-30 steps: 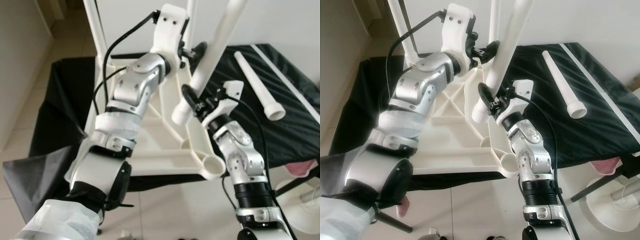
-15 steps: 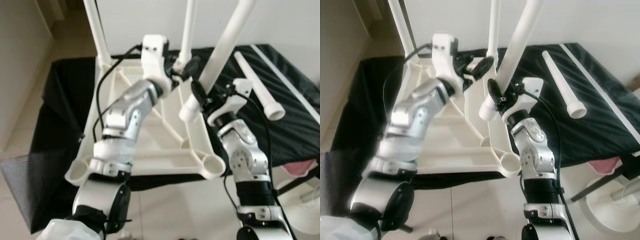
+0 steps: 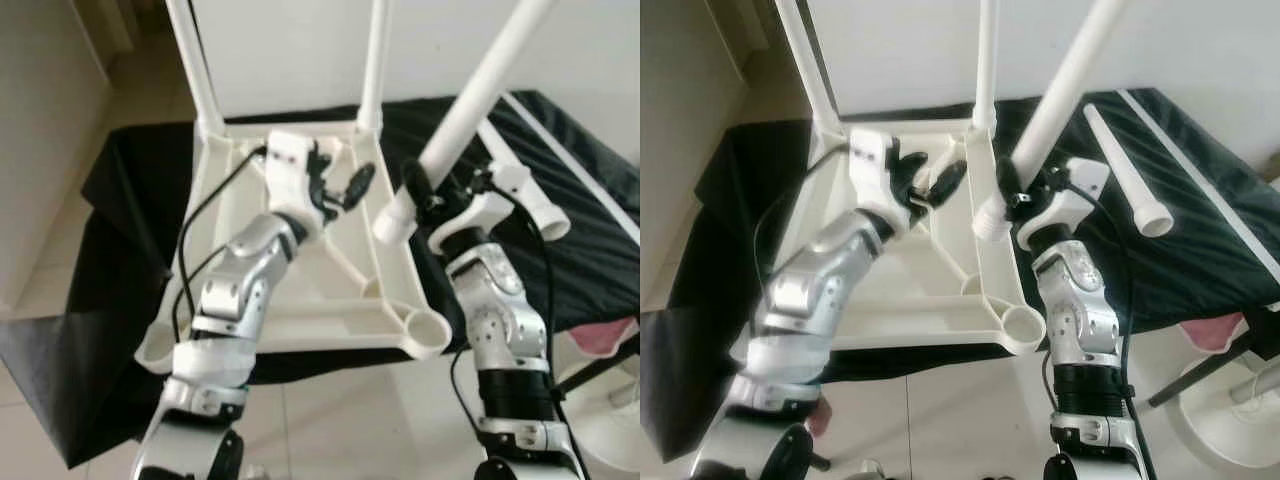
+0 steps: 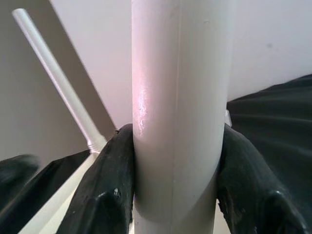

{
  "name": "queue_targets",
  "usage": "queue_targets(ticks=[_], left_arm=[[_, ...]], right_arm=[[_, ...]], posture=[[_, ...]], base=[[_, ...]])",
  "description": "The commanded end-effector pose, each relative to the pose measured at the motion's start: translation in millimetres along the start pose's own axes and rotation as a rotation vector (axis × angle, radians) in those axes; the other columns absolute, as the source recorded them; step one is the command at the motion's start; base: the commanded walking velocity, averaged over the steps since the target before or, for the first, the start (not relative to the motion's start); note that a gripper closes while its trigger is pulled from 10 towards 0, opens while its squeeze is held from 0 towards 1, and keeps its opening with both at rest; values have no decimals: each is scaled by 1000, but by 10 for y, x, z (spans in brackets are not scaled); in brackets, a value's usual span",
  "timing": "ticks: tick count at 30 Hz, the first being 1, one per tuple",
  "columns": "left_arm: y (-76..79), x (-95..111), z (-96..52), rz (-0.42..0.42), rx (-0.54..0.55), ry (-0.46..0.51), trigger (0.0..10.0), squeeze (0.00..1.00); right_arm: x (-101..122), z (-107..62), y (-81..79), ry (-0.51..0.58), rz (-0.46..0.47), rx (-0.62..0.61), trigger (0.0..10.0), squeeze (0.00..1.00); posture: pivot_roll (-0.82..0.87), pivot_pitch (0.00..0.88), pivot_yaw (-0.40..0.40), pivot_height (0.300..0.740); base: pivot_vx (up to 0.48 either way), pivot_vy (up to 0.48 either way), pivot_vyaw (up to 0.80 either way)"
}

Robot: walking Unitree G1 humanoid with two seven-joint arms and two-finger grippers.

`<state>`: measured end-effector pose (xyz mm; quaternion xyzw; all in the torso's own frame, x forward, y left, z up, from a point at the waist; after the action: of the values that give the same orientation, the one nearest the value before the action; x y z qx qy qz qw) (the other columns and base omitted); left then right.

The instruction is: Building children table

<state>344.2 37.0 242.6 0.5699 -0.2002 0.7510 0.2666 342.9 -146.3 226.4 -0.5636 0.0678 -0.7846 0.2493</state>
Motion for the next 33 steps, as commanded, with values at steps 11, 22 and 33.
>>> queue_targets(ticks=[11,22,33], left_arm=[[302,-313,-248,146,-218,-21,10000,0],[567,-628,-621,241,-490,-97,10000,0],[662,-790,-900,169,-676,-208,10000,0]], right_arm=[[1,-77,101,-29,62,-64,10000,0],[-30,-84,150,-58,32,-97,10000,0],[-32,-78,147,-65,39,-93,10000,0]], posture=[[-16,0,-33,740],[-2,0,-39,740],[5,0,-41,740]], base=[[0,0,0],[0,0,0],[0,0,0]])
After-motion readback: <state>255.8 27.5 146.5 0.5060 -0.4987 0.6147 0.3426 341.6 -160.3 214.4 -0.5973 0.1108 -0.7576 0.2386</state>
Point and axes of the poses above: a point about 5 cm out from each wrist's last joint towards the gripper, its own z axis pointing out of the wrist towards the gripper, its own x axis along the axis of the wrist's last joint, y = z × x, the point moved 2 cm from there along z, pointing out of the wrist towards the gripper, and after that the axes turned 5 degrees about z, right-handed, at the moved point
